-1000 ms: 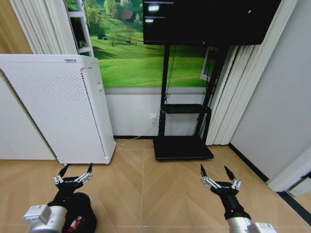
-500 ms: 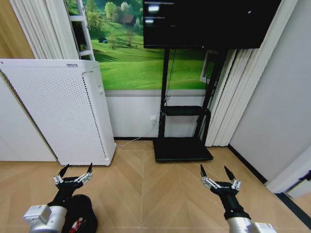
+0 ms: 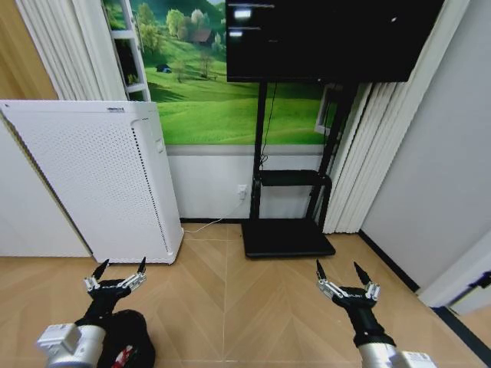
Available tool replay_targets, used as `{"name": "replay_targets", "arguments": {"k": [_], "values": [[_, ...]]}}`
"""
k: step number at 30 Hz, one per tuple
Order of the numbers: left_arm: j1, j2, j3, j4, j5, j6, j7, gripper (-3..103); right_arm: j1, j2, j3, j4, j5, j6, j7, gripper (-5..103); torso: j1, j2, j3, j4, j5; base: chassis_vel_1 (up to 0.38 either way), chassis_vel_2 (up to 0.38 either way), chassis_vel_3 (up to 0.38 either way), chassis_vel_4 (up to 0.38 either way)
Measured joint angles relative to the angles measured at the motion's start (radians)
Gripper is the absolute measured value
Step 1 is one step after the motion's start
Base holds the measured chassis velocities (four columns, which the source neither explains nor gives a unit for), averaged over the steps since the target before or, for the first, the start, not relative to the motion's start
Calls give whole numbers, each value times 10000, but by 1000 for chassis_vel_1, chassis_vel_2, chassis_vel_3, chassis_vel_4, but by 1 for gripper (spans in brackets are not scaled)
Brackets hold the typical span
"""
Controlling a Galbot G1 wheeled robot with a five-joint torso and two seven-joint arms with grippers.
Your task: Pick up the trash bin and place the garbage on the floor into it.
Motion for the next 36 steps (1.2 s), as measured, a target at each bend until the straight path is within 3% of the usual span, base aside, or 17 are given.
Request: {"name": "replay_targets", "arguments": {"k": [36], "values": [[0,0,-1,1,-2,-5,0,100,0,-1,0,-1,1,10,0,100,525,1480,956,0,2,2,2,-2,-1]]}}
